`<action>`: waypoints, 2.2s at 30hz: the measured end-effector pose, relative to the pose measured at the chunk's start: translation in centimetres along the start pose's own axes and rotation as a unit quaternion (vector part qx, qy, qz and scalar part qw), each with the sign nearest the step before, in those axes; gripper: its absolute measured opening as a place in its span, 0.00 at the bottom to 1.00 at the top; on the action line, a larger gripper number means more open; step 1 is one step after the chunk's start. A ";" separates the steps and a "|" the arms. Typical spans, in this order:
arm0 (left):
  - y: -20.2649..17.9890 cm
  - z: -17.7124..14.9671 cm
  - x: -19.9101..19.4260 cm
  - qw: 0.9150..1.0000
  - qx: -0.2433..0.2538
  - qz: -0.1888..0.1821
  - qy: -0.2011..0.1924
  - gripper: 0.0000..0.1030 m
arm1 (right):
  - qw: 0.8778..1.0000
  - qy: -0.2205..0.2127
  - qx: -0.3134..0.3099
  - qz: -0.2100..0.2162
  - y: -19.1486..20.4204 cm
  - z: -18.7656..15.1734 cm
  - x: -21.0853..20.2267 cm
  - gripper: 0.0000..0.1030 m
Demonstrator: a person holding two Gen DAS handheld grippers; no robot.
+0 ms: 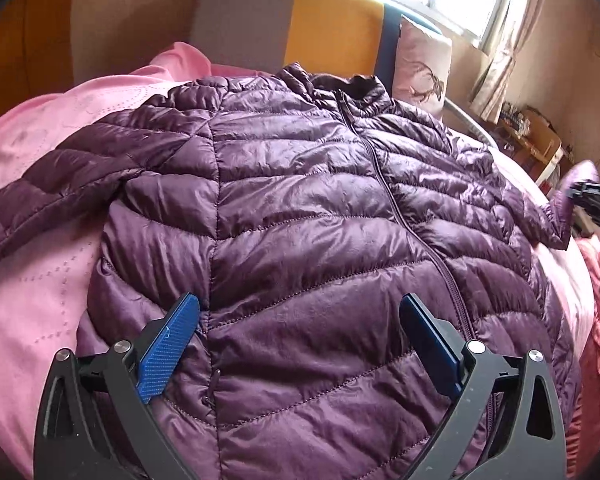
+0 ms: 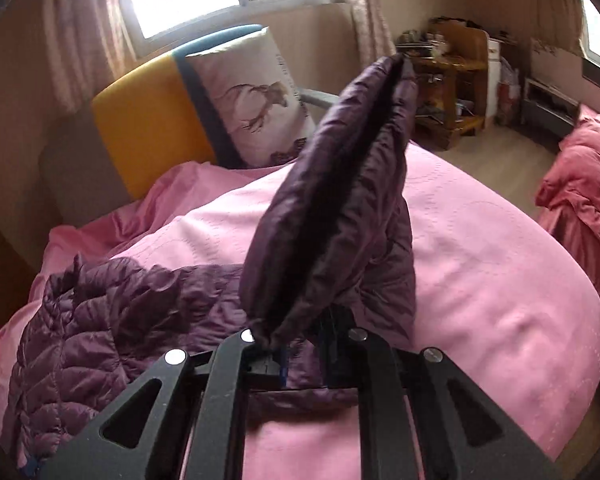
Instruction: Fold large clothes
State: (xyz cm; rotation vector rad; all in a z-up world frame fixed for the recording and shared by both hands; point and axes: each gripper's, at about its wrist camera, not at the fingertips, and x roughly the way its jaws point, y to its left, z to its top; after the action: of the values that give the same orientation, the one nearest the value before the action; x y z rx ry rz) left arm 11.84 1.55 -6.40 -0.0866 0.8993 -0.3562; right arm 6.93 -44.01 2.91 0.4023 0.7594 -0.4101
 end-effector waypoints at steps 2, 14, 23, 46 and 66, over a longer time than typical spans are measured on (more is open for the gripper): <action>0.3 0.0 -0.1 1.000 -0.007 -0.007 -0.003 0.96 | 0.999 0.014 -0.024 0.019 3.1 -0.8 0.8 0.10; -0.2 2.1 -1.0 0.999 -0.017 -0.050 0.000 0.96 | 0.974 0.088 -0.175 0.112 19.8 -8.5 3.9 0.14; -2.4 6.5 0.1 0.993 -0.038 -0.112 0.017 0.95 | 0.975 0.062 -0.139 0.164 18.9 -10.7 1.1 0.90; -13.3 12.9 14.6 0.980 -0.018 -0.155 0.123 0.09 | 0.961 0.111 0.016 0.251 9.1 -14.8 -0.1 0.98; 0.1 19.0 -1.1 0.975 -0.114 -0.171 -0.084 0.06 | 0.870 0.113 0.291 0.381 7.3 -9.6 6.9 0.98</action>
State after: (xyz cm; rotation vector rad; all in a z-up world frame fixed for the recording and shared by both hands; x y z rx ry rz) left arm 26.00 0.58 6.24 -0.4814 0.7533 -0.5564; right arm 9.55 -34.57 -6.89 1.2863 0.6283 0.1812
